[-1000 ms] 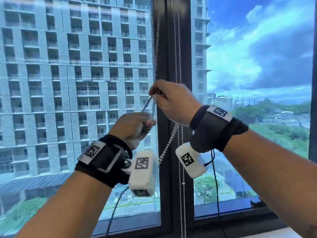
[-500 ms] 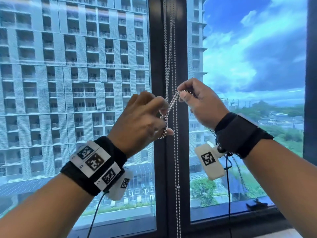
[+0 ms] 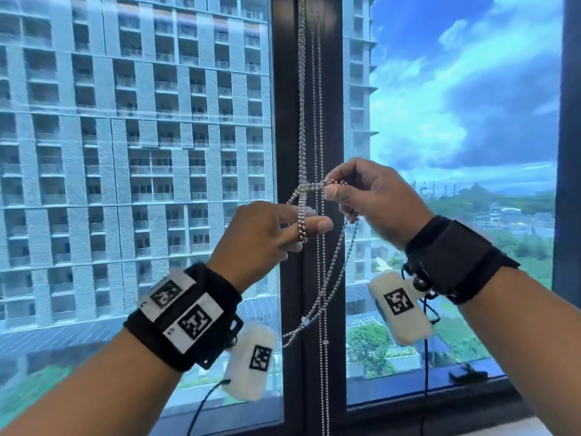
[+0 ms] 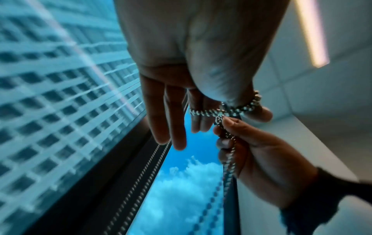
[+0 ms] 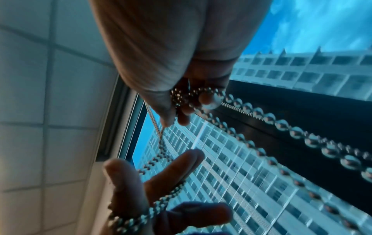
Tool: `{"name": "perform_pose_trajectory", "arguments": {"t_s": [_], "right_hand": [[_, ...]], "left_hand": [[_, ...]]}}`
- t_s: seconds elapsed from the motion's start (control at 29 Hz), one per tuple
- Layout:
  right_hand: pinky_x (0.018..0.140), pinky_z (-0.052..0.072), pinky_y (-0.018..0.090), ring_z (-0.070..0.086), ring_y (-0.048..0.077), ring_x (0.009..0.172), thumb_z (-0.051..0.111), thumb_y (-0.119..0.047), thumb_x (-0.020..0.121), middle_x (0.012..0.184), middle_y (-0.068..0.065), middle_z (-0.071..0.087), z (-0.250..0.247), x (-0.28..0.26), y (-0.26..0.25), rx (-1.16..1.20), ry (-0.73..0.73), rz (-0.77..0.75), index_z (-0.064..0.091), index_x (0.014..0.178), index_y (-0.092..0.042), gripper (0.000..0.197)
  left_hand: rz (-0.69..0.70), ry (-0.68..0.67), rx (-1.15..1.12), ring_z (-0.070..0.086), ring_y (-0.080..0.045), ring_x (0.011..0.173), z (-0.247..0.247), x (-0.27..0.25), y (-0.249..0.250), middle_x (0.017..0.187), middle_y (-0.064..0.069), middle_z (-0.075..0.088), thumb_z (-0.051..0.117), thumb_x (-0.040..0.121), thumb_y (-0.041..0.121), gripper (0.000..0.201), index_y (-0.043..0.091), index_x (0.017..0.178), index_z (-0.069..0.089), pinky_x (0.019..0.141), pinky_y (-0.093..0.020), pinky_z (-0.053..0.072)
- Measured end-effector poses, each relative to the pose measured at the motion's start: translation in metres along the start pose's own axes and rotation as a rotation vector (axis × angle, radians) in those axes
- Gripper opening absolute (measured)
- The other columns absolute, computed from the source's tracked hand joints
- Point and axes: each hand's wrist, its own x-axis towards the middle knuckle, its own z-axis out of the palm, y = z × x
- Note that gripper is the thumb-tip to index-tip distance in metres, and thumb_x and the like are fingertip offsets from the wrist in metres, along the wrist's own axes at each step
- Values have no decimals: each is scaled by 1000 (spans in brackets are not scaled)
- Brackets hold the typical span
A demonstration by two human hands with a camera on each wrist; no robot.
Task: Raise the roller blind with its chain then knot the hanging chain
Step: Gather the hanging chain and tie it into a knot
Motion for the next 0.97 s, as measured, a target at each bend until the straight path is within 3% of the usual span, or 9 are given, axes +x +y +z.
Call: {"name": "perform_pose_trajectory", "arguments": {"t_s": [0.07, 0.24, 0.38, 0.55, 0.62, 0.69, 0.83, 0.9, 0.97], "right_hand": [[63, 49, 32, 60, 16, 64, 74, -20, 85, 73, 1, 67, 7, -6, 2, 109, -26, 28, 67, 95, -11, 15], [73, 50, 17, 69, 6, 80, 75, -18, 82, 85, -5, 74, 25, -16, 5, 201, -19, 79, 71, 97, -12, 16], [68, 47, 8, 68, -2, 80, 76, -24, 82, 91, -6, 74, 30, -18, 5, 167, 29, 132, 75, 95, -17, 16], [61, 49, 14, 66, 0, 64, 64, -18, 93, 75, -9, 74, 39, -25, 1, 217, -12, 172, 75, 104, -12, 17], [70, 51, 15, 69, 0, 72, 65, -24, 92, 80, -11, 76, 43, -29, -1, 169, -42, 146, 75, 107, -15, 20], [80, 55, 23, 72, 8, 82, 73, -22, 85, 86, -3, 77, 46, -33, -1, 222, -56, 157, 73, 106, -12, 23], [70, 54, 26, 66, 14, 72, 70, -1, 82, 81, 15, 73, 46, -34, 4, 258, -14, 182, 71, 97, -3, 15], [65, 50, 18, 62, 9, 66, 62, 2, 84, 77, 8, 69, 43, -35, 5, 299, -20, 208, 70, 89, -3, 10], [62, 46, 14, 57, 5, 63, 58, 1, 86, 74, 2, 66, 42, -37, 3, 356, -17, 233, 68, 84, -7, 14]], "left_hand": [[-129, -27, -144, 76, -13, 71, 6, -4, 3, 105, 6, 75, 75, 72, 54, 41, 28, 104, 76, 62, -34, 63], [-234, -84, -286, 77, -27, 69, 16, -6, 4, 102, -10, 75, 82, 77, 37, 47, 20, 119, 67, 70, -49, 63], [-255, -32, -301, 77, -26, 68, 22, -3, -2, 106, -14, 71, 86, 73, 31, 70, 13, 134, 56, 66, -42, 64], [-165, 106, -187, 74, -26, 62, 33, -5, -5, 79, -8, 68, 75, 83, 17, 23, 22, 103, 64, 57, -44, 63], [-113, 132, -80, 74, -19, 57, 36, -3, -10, 82, -1, 71, 64, 87, 12, 21, 24, 104, 63, 57, -45, 62], [-69, 129, -5, 73, -14, 54, 37, -3, -12, 86, 1, 72, 57, 86, 9, 26, 26, 105, 63, 58, -44, 61], [-65, 148, -5, 72, -11, 55, 40, -8, -11, 79, 3, 72, 59, 84, 4, 34, 27, 108, 67, 55, -30, 60], [-92, 154, -99, 74, -22, 64, 37, -8, -12, 73, -10, 68, 70, 86, 9, 24, 20, 107, 72, 53, -21, 56], [-122, 127, -210, 75, -34, 74, 33, -9, -11, 77, -25, 69, 75, 84, 10, 10, 19, 89, 75, 59, -29, 61]]}}
